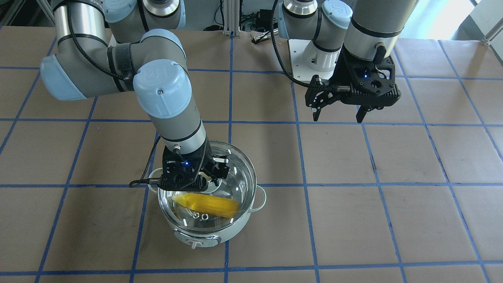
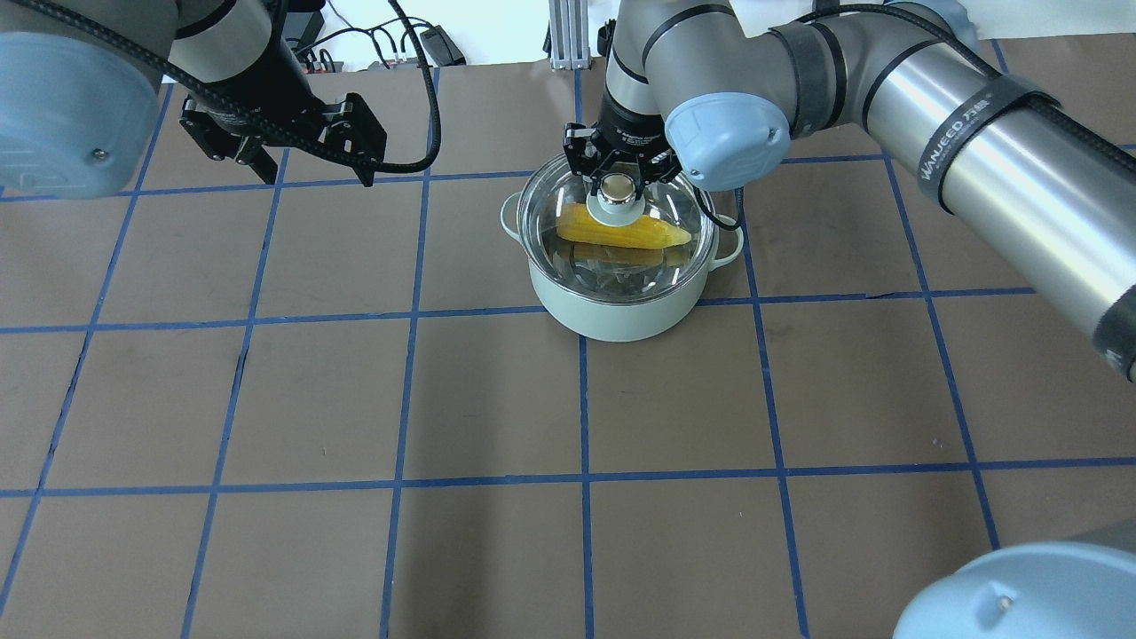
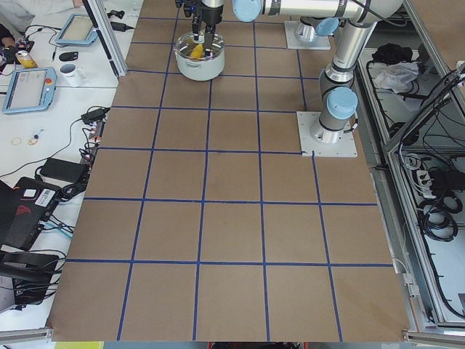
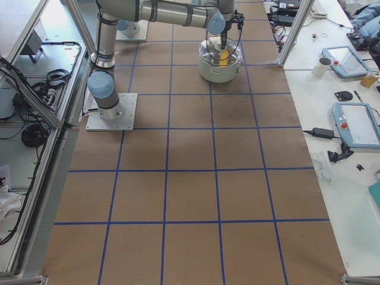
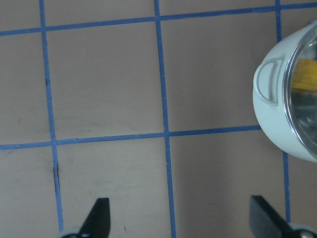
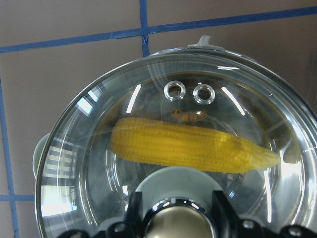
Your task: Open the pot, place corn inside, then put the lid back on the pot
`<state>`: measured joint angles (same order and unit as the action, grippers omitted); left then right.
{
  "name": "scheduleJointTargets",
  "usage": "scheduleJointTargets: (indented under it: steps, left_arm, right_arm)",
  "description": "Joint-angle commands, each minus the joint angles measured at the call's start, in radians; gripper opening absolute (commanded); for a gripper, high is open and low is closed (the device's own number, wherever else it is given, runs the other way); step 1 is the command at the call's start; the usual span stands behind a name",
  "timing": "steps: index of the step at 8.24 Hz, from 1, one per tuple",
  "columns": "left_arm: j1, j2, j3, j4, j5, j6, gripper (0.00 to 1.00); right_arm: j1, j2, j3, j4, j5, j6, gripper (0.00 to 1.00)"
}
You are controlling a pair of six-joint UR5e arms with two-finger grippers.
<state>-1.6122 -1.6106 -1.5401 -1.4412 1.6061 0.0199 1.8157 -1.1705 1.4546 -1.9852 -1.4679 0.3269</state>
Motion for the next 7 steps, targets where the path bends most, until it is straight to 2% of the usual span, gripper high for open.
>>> scheduleJointTargets:
  steps: [1, 7]
  left_arm:
    - [0.000, 0.000, 0.000, 0.001, 0.000, 0.000, 1.00]
    - [0.000, 0.000, 0.000, 0.001, 0.000, 0.000, 1.00]
  right_arm:
    - [-0.003, 0.002, 0.000, -0.001, -0.003, 0.006, 0.19]
    - [-0.003, 0.002, 0.000, -0.004, -0.006, 0.020, 0.20]
